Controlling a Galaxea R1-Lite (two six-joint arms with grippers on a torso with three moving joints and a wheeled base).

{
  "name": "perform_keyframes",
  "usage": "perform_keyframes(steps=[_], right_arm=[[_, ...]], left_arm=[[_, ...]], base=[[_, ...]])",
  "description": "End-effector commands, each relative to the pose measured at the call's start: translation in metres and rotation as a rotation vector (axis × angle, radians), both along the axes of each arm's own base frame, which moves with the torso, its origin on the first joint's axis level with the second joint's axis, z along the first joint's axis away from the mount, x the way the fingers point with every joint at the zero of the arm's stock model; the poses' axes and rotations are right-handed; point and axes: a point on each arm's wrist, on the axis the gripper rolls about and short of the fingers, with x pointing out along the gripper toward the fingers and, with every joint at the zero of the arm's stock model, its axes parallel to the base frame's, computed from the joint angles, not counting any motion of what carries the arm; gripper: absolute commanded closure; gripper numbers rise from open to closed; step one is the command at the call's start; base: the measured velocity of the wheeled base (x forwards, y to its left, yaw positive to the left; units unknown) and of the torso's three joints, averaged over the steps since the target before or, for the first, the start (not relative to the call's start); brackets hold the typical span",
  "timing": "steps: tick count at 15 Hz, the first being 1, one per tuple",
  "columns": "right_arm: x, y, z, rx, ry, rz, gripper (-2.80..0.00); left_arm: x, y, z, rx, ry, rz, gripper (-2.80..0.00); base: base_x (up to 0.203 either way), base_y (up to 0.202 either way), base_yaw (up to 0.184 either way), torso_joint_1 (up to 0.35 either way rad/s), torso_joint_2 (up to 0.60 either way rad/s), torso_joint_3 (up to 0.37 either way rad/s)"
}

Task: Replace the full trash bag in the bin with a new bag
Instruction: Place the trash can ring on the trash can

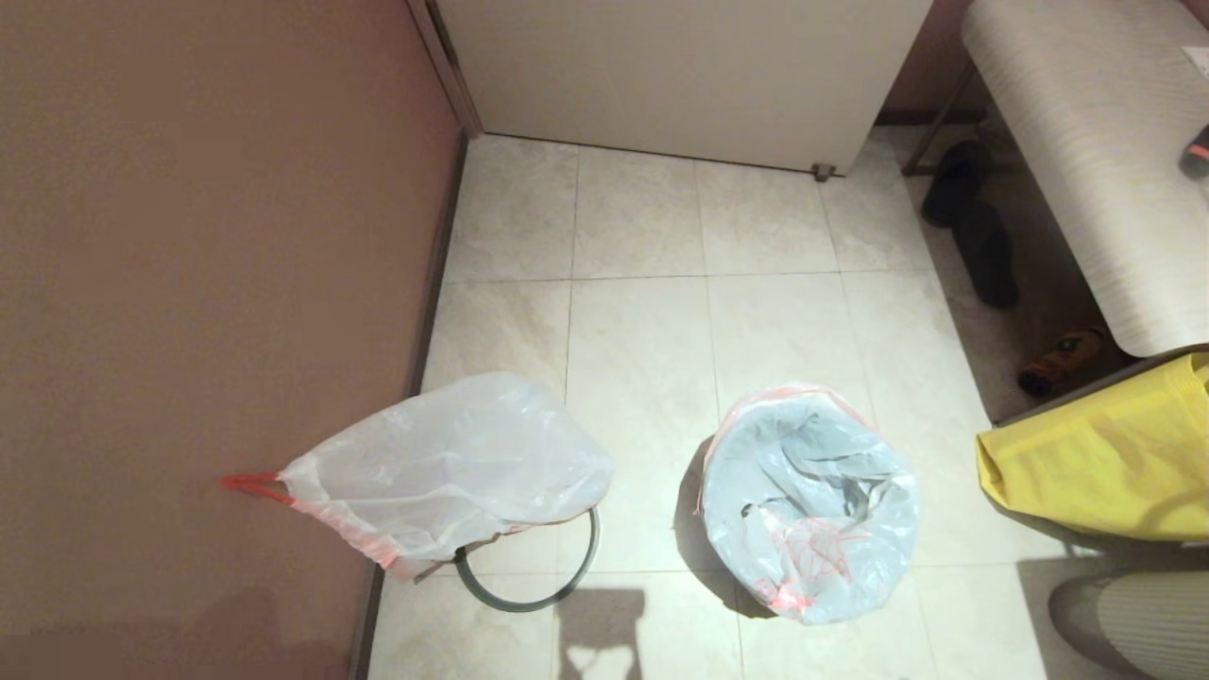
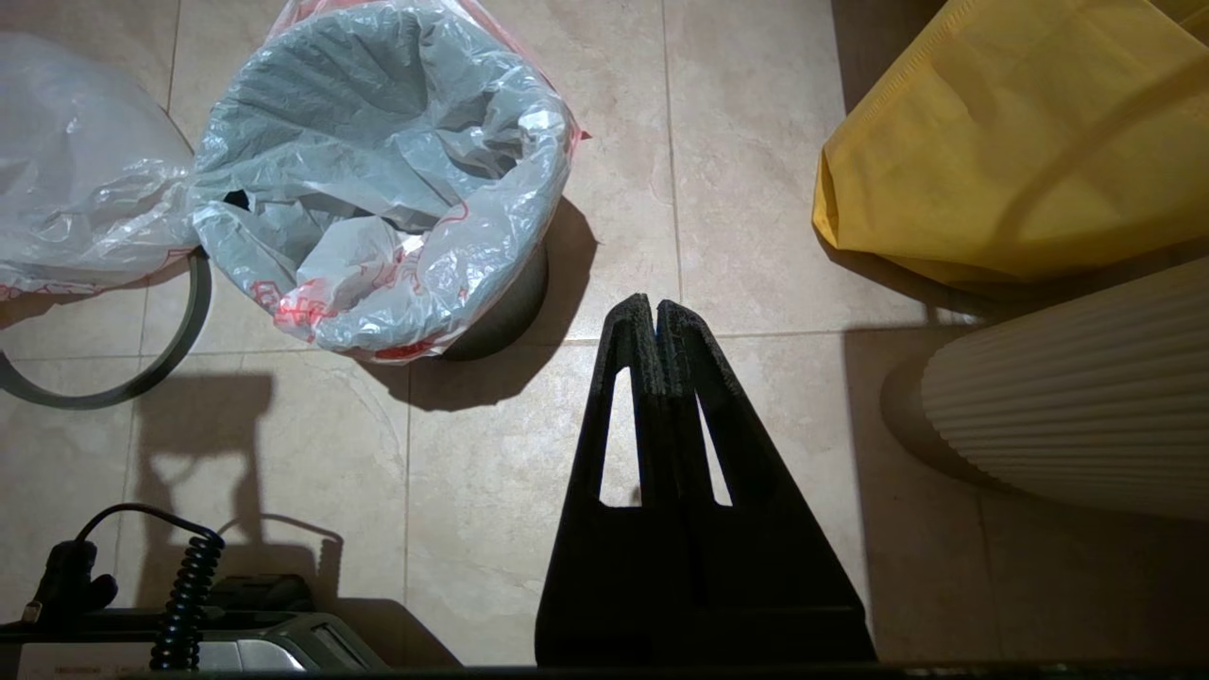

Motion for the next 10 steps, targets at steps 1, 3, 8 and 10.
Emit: perform_keyframes(steps=[1, 3, 8, 10], right_arm=[[0.000, 0.000, 0.000, 0.000, 0.003, 0.000, 0.00], [0.000, 0.000, 0.000, 0.000, 0.003, 0.000, 0.00], [0.000, 0.000, 0.000, 0.000, 0.003, 0.000, 0.00], [0.000, 0.000, 0.000, 0.000, 0.003, 0.000, 0.00]], left_arm=[[0.044, 0.004, 0.008, 0.004, 0.151, -0.026, 0.00], [0.084, 0.006, 0.009, 0.004, 0.281, -0.067, 0.00], [0.201, -0.019, -0.026, 0.044, 0.641, -0.142, 0.00], [0.247, -0.046, -0.057, 0.102, 0.764, -0.111, 0.00]], base=[[0.000, 0.000, 0.000, 0.000, 0.00, 0.000], [0.000, 0.000, 0.000, 0.000, 0.00, 0.000], [0.000, 0.000, 0.000, 0.000, 0.00, 0.000], [0.000, 0.000, 0.000, 0.000, 0.00, 0.000]])
